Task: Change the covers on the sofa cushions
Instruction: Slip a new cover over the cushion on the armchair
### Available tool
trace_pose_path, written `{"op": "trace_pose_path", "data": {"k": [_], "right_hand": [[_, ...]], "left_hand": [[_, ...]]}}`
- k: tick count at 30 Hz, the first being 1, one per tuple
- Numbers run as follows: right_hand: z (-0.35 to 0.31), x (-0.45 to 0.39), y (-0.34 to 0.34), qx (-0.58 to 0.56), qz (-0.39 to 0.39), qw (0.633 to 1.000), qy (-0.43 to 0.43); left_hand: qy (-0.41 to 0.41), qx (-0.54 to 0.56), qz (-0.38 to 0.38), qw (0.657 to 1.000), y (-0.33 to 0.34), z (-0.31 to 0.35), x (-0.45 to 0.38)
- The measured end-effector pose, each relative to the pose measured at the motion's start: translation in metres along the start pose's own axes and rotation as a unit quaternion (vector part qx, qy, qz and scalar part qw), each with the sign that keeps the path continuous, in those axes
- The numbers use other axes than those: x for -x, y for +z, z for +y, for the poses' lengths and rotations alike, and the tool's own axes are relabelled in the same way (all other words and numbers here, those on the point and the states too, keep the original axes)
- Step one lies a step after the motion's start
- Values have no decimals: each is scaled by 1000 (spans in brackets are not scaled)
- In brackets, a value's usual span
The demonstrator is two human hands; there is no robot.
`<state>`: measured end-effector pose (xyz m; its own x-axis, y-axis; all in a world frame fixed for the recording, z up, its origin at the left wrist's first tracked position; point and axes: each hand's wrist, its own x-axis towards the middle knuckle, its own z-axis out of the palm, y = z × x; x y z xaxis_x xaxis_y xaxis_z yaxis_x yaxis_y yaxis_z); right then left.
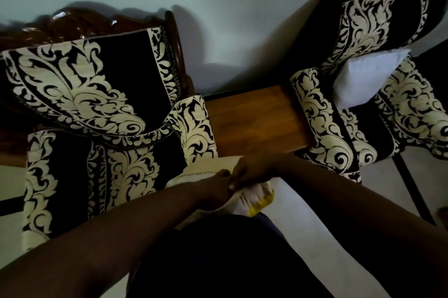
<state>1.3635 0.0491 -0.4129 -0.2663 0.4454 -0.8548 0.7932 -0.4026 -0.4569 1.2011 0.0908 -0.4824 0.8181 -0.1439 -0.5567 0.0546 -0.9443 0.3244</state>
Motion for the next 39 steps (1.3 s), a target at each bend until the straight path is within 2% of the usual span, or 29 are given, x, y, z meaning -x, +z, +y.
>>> {"op": "trace_pose_path", "data": {"k": [3,6,7,10,11,12,14,17,20,22,24,26,27,30,31,33,34,36,38,39], "right_hand": [[6,7,2,54,60,997,-14],[26,10,4,73,75,994,-6],[36,10,5,62,92,994,2],[63,9,7,-28,141,989,27],[69,8,8,-56,141,988,30],[72,6,8,-78,135,987,33],[66,6,5,-98,117,988,11],[30,-2,-6,-92,80,991,-48],[-23,-28,-6,27,8,997,-78],[-41,-48,3,119,2,988,-103],[-45,-63,8,142,76,977,-137],[-48,-70,9,98,140,972,-163],[-49,-72,11,57,136,975,-164],[-48,-75,22,110,100,977,-154],[-46,-74,27,144,84,975,-145],[-43,-74,39,231,31,963,-137],[-42,-74,44,303,17,943,-136],[-43,-75,47,382,19,911,-153],[-45,-76,44,328,43,931,-156],[-44,-76,41,257,72,952,-153]], "left_hand": [[-57,170,-29,983,-4,-7,-6],[-58,342,24,938,-14,-16,0],[-56,398,50,914,-17,-21,4],[-98,528,194,821,-5,-41,29],[-113,532,226,808,5,-48,42],[-122,516,251,810,14,-54,57],[-136,450,273,839,39,-64,87],[-184,440,245,844,60,-62,118],[-187,415,240,858,76,-54,124],[-173,410,247,861,88,-49,124],[-193,439,252,841,96,-47,126],[-227,502,239,800,97,-50,126],[-235,524,223,787,98,-52,125],[-208,531,153,807,89,-54,124],[-195,543,158,801,83,-55,123],[-188,589,200,760,66,-56,120],[-184,597,218,750,59,-58,115],[-185,573,215,769,53,-63,100],[-183,530,187,806,56,-69,88],[-189,497,175,829,62,-73,85]]}}
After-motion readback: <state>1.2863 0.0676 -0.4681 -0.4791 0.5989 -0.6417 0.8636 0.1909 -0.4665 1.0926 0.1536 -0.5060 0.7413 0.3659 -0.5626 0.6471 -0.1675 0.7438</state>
